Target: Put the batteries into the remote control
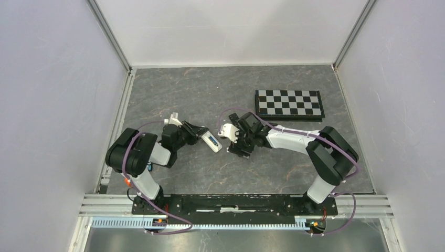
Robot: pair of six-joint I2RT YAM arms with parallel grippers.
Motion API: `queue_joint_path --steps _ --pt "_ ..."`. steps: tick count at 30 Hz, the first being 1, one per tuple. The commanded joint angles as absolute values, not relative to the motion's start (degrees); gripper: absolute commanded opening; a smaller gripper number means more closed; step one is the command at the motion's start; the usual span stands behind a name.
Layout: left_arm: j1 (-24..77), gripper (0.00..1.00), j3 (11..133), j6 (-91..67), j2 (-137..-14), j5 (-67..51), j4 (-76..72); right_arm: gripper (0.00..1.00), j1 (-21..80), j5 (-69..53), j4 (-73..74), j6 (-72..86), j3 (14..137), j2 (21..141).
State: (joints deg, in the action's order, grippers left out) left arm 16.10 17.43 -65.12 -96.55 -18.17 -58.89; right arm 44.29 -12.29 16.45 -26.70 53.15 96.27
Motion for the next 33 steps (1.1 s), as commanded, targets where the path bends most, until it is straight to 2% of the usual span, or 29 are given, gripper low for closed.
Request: queue_joint_path --steps 1,4,6,10,13,21,26,29,33 --pt "15.9 0.11 17.2 -67.9 -98.1 -16.7 -68.8 0.74 43.9 -13.9 12.8 -30.6 55.6 98.1" --pt "16.0 0.23 16.8 -67.1 -96.9 -15.9 -65.5 0.74 44.0 -15.2 13.4 -31.0 56.2 99.5" --pt "16.0 0.26 16.2 -65.9 -95.3 -14.7 -62.5 0.73 44.0 -15.2 13.3 -31.4 56.5 100.2" --pt "16.1 0.39 14.4 -64.9 -93.1 -13.2 -59.4 0.70 44.1 -14.1 15.0 -32.3 57.6 101.7" --pt "16.1 0.55 12.4 -66.2 -90.7 -11.5 -55.9 0.66 45.2 -11.7 15.6 -33.1 57.1 102.2" --pt "16.1 0.85 14.9 -64.5 -76.0 -4.3 -26.9 0.57 47.9 -7.2 14.6 -33.1 53.5 101.8" --pt "16.1 0.92 19.3 -63.9 -70.4 -0.3 -6.8 0.44 48.3 -4.7 16.1 -33.5 54.4 102.5" --pt "16.1 0.93 22.6 -62.5 -69.8 1.4 -0.4 0.36 48.4 -4.3 15.8 -32.7 54.9 102.5" --pt "16.0 0.94 25.2 -60.8 -68.5 2.3 6.7 0.32 48.4 -5.4 14.5 -31.4 54.9 101.4"
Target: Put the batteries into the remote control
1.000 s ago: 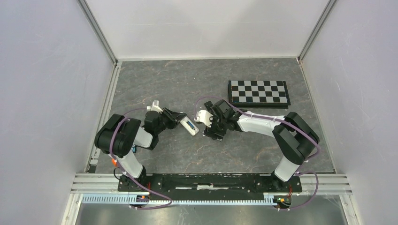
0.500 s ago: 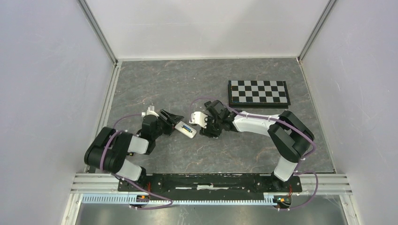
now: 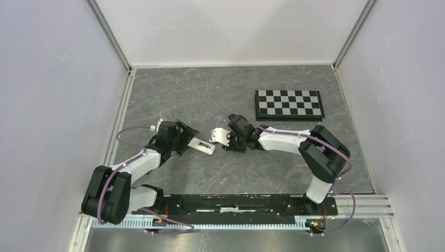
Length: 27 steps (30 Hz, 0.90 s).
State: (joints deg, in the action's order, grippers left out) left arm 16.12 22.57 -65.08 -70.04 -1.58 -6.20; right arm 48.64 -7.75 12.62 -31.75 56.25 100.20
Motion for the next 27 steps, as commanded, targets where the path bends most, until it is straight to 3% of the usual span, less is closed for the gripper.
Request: queue_joint_path --steps 1,9,11,14,17,27 --pt "16.0 0.94 25.5 -60.4 -67.8 2.5 8.2 0.31 48.4 -5.8 14.2 -31.2 54.7 101.0" --pt "16.0 0.95 26.2 -54.1 -60.1 -1.3 10.6 0.32 48.3 -10.2 13.1 -28.9 53.9 99.3" --pt "16.0 0.95 26.3 -53.1 -58.8 -3.4 9.8 0.39 48.1 -9.1 14.1 -27.8 54.7 99.7" --pt "16.0 0.95 26.3 -51.9 -57.9 -6.3 6.8 0.59 47.5 -6.7 18.2 -26.7 57.6 101.6" --pt "16.0 0.95 27.1 -50.8 -58.4 -7.3 6.2 0.66 46.9 -6.5 21.5 -26.5 60.0 103.1" --pt "16.0 0.95 28.7 -48.9 -61.1 -12.2 5.1 0.54 45.1 -9.9 31.8 -29.4 64.4 107.1"
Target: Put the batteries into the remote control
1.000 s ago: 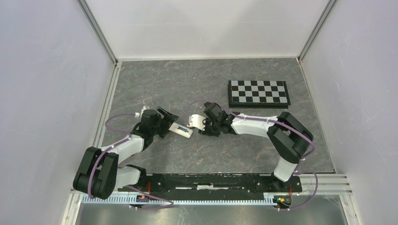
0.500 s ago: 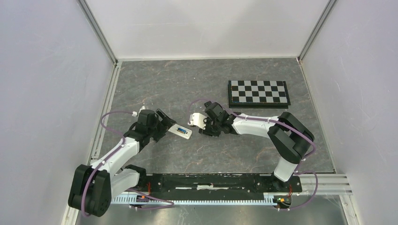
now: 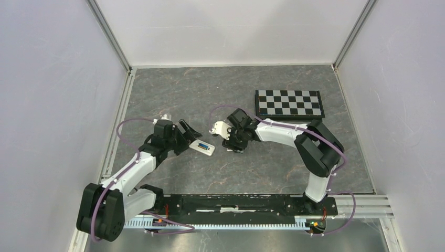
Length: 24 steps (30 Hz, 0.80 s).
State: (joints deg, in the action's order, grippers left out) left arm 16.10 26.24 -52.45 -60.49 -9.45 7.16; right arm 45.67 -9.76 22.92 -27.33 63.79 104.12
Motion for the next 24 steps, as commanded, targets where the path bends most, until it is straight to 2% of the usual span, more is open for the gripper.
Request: queue_joint_path --steps 1,6,10,17,24 --pt "16.0 0.95 28.9 -48.6 -61.2 -12.5 5.0 0.51 45.1 -10.5 31.7 -29.5 64.3 107.3" --pt "16.0 0.93 29.2 -48.0 -61.9 -14.5 4.2 0.33 45.3 -9.4 31.7 -30.1 65.1 109.3" --pt "16.0 0.86 29.2 -48.1 -62.8 -16.6 2.1 0.26 45.7 -8.6 28.8 -29.8 63.6 107.7" --pt "16.0 0.74 28.9 -48.5 -65.8 -21.0 -3.8 0.22 45.7 -8.4 21.1 -26.7 59.8 101.2" --pt "16.0 0.73 27.8 -48.0 -69.5 -28.0 -12.4 0.23 45.0 -11.1 16.5 -23.7 57.5 96.9"
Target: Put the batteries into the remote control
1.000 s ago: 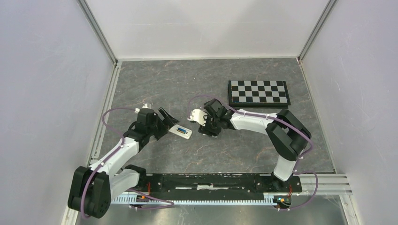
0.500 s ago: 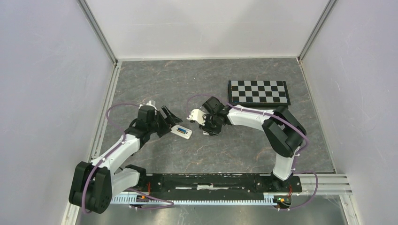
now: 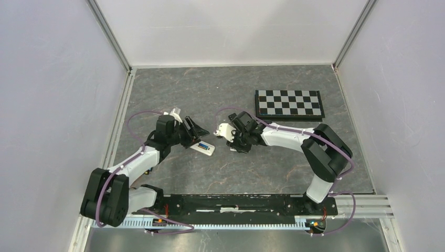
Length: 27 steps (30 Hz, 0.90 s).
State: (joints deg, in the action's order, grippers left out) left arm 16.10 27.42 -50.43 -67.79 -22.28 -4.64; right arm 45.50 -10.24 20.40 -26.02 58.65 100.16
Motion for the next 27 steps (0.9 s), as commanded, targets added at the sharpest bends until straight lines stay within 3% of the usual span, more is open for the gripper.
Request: queue_joint_path --steps 1,16,27 --pt "16.0 0.73 27.8 -47.9 -70.0 -28.9 -13.2 0.23 44.9 -11.4 15.8 -23.1 57.3 96.5" --pt "16.1 0.71 30.0 -50.4 -82.2 -39.8 -22.0 0.27 45.1 -17.6 3.7 -15.8 56.1 93.3" --pt "16.1 0.59 31.0 -54.1 -88.6 -46.0 -27.4 0.29 45.4 -22.2 0.8 -14.2 58.0 94.8"
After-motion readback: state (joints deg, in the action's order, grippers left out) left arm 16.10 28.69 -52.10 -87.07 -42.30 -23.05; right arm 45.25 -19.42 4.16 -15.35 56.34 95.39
